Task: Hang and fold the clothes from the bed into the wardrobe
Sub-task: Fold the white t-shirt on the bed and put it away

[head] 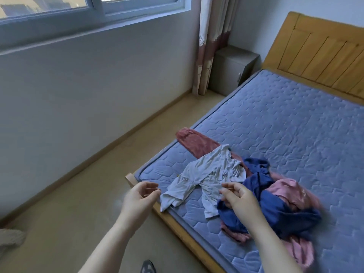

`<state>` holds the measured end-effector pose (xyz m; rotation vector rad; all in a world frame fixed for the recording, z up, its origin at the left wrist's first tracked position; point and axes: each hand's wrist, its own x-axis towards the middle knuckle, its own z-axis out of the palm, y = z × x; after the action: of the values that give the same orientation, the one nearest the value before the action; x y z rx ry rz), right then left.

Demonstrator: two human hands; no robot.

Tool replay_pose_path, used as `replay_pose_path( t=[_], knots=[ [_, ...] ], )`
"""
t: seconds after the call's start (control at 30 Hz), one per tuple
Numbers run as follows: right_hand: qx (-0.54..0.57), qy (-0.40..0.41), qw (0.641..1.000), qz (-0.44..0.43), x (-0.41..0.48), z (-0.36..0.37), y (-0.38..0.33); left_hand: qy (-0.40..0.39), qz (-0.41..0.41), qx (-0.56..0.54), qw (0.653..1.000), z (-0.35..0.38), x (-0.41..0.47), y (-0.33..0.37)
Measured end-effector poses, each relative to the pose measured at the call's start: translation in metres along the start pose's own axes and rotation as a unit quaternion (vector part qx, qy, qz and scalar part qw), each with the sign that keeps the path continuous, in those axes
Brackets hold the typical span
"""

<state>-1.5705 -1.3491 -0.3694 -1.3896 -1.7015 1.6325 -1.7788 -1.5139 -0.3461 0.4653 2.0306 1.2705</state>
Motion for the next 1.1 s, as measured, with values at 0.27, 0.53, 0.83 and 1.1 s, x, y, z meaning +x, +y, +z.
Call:
replay_pose_path(
  t=[0.27,0.53,0.83,1.1],
  knots=[
    [0.001,0.029,0.996,0.09,0.024,0.045,0.015,-0.071,-0.047,0.064,0.994,-0.019,0.09,-0.012],
    [-0.002,0.057,0.989,0.138,0.097,0.041,0.031,-0.116,-0.072,0.142,0.98,0.009,0.169,-0.017],
    [-0.039,0.026,0.978,0.202,0.188,0.052,0.066,-0.166,-0.091,0.248,0.95,0.051,0.25,-0.027],
    [-0.047,0.02,0.957,0.284,0.233,0.075,0.111,-0.205,-0.128,0.289,0.926,0.071,0.297,-0.056]
  ],
)
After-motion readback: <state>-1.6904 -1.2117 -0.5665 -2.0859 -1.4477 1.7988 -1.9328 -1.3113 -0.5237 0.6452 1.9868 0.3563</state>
